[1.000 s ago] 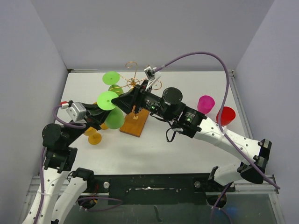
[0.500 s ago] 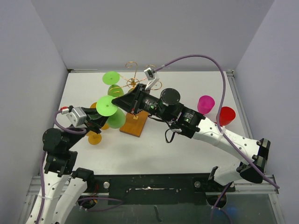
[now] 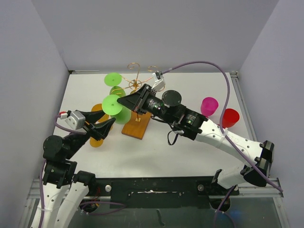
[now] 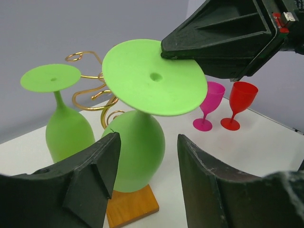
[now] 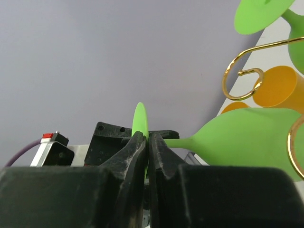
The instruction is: Place the wine glass upside down on the wine glass rack
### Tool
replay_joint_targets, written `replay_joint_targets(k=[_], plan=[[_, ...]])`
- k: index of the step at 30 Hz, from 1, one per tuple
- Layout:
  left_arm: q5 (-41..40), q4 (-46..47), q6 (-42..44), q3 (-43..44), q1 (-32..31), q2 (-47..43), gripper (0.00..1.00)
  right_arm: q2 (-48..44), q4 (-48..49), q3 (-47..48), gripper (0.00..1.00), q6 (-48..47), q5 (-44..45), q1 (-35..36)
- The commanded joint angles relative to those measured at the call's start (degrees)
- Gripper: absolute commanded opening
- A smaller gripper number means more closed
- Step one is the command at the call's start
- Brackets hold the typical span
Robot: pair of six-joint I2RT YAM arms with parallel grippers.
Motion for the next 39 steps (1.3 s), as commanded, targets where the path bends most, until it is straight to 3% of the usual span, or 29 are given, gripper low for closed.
replay_joint_targets(k=[1,8,15,24,32,39], plan=[[-5.68,-2.72,-0.84,-0.28,-0.08,-1.38,0.50,-0.62,2.39,-1.34,0.00,6.18,3.25,-1.84],[-12.14,-2.05,-2.46,-1.10,-0.37,-4.55,0.50,-0.83,0.92,-1.84,0.00,9.11,6.28,-2.98],[-21.26,0.90,-11.43,0.23,-0.63,-5.37,0.50,0.01,-0.40,-0.94,0.00,9.34,9.62,-3.92],[-24.73,3.21,-16.40,1.54,-0.59,-2.51,0.51,2.36,-1.97,1.80,0.00,7.50,13.99,-4.70],[-45.50,-0.78,-21.41,-0.58,-0.54,-2.65,0.51,3.47,-2.14,3.86,0.00,4.39,15.70,-5.40],[-49.18,3.82,-19.36,-6.06,-0.54,-3.03,0.51,4.53,-2.91,5.75,0.00,2.04,16.43,-5.53]])
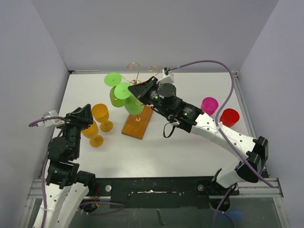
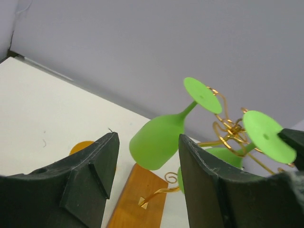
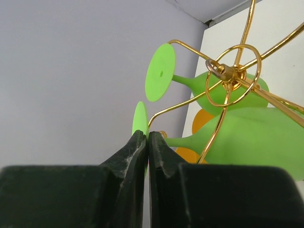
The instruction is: Place the wine glass upside down on the wine glass rack
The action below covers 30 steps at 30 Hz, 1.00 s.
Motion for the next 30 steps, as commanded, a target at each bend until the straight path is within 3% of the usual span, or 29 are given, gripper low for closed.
replay_joint_targets(k=[1,30], plan=[[-4.15,5.28,1.84,-2.56,-0.19,0.24,0.51,0.50,2.43,4.15,0.00,-2.46,1.80,-0.43],[0.69,5.20,3.35,-4.54,2.82,0.36,0.51,6.08,-4.55,12.82,0.00,-4.47,3.16,0.67]])
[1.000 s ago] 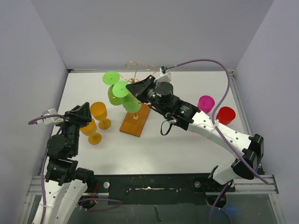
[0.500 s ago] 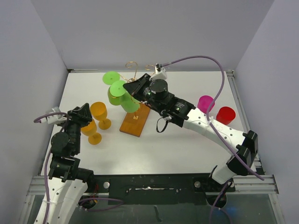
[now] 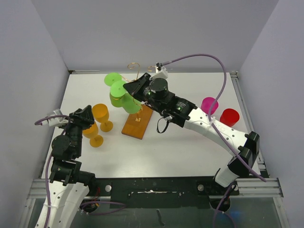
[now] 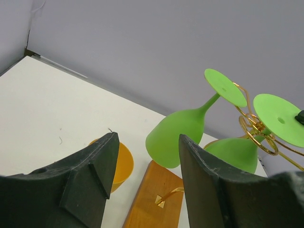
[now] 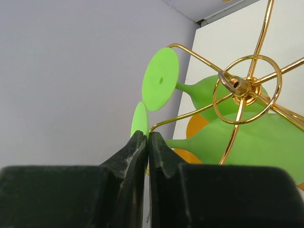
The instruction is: Place the wine glass upside down on the wine glass rack
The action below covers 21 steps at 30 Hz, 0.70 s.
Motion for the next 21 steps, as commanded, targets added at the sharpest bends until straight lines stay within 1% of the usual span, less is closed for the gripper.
replay_joint_targets(k=[1,11,21], plan=[[0.86,3.17,0.68,0.11,0.46,-0.51,0.51,0.68,-0.89,5.05,0.00,-1.17,2.85,0.53],[0.26,2.82,0.56,0.04,0.44,-0.60,0.51,2.59,-3.82,7.89,0.00,0.16,2.59,1.13],[-0.19,2.47,0.47,0.11,0.45,-0.69,0.51,3.69,-6.09,10.73,0.00,-0.34,-1.16,1.29]])
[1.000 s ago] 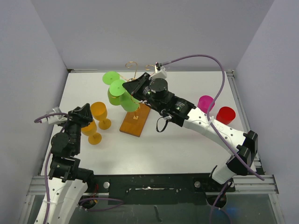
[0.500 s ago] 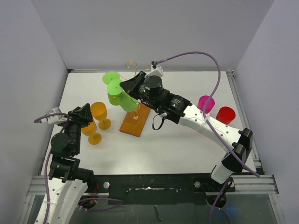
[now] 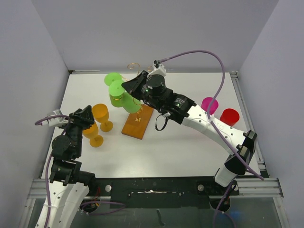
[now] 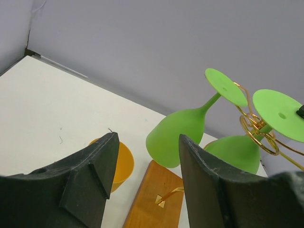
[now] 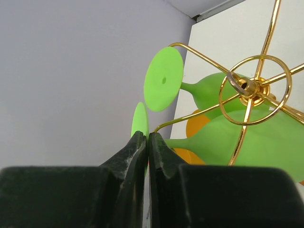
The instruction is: Place the wine glass upside down on the wine glass rack
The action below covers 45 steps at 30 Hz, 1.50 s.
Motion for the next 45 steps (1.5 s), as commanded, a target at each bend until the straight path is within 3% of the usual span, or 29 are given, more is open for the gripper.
replay_joint_targets(k=[1,20,45], plan=[[-0.19,2.42,0.38,0.22,0.41,-0.60,0.51,1.04,0.68,4.39,0.00,-0.75,-2.06,0.54],[-0.97,1.94,0.36,0.34,0.33,-0.68,0.51,3.19,-1.06,6.77,0.00,-0.83,-4.84,0.85],[-1.12,1.86,0.10,0.33,0.35,-0.59,0.51,-1.96,-1.75,0.75,0.01,-1.51,-2.42,1.69]])
